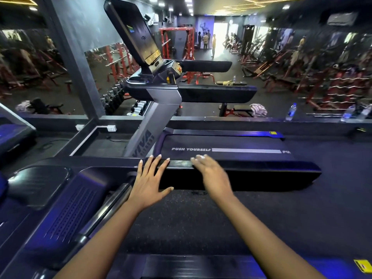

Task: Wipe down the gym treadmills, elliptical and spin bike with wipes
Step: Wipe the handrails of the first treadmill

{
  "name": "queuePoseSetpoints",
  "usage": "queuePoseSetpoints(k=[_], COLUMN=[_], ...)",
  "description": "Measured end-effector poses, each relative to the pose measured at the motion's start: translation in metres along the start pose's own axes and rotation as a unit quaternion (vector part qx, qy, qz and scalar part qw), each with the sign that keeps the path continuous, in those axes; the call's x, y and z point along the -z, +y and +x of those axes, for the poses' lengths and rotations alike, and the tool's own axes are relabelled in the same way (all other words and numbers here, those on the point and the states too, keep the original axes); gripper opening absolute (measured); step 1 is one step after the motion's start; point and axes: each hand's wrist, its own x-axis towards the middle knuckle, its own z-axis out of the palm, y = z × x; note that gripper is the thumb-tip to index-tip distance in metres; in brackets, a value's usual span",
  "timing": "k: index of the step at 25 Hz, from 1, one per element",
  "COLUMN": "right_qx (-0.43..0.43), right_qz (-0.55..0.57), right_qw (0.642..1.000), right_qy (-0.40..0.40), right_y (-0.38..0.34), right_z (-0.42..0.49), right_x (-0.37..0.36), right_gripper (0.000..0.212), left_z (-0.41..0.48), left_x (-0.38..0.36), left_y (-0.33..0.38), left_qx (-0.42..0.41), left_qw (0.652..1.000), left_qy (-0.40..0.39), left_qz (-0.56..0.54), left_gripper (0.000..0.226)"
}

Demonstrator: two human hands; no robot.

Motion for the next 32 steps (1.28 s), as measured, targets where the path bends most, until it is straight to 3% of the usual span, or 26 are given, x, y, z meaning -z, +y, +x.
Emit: queuePoseSetpoints(k=[2, 4, 12, 19, 22, 25, 30, 32], right_qx=[0.039, 0.023, -0.139, -0.227, -0.147, -0.113, -0.219, -0.314], right_qz=[0.000, -0.012, -0.046, -0.044, -0.070, -0.080, -0.012, 0.097], right_qw=[0.999, 1.000, 0.988, 0.968, 0.981, 0.982, 0.954, 0.906], right_qy=[0.003, 0.000, 0.042, 0.101, 0.104, 0.127, 0.206, 0.266], right_y=[-0.016, -0.006, 0.099, 0.178, 0.165, 0.180, 0.235, 0.241], right_z=[0.000, -0.007, -0.061, -0.082, -0.080, -0.089, -0.101, -0.100], right_x=[-0.016, -0.014, 0.030, 0.063, 0.048, 0.050, 0.063, 0.062], right_gripper=[0.049, 0.054, 0.067, 0.067, 0.058, 0.068, 0.065, 0.058], left_z=[0.000, 0.003, 0.046, 0.084, 0.095, 0.109, 0.138, 0.145], left_x=[0.002, 0.005, -0.003, -0.002, -0.003, -0.005, -0.013, -0.017], left_y=[0.005, 0.018, 0.098, 0.158, 0.176, 0.202, 0.249, 0.254], left_qx=[0.005, -0.021, -0.188, -0.211, -0.217, -0.245, -0.331, -0.351], left_qw=[0.999, 0.997, 0.982, 0.977, 0.976, 0.969, 0.941, 0.934], left_qy=[0.025, 0.042, 0.016, -0.016, -0.023, -0.038, -0.069, -0.067], left_qz=[-0.040, -0.062, 0.008, -0.008, -0.021, -0.014, 0.005, 0.010], left_gripper=[0.087, 0.085, 0.075, 0.081, 0.080, 0.084, 0.081, 0.079])
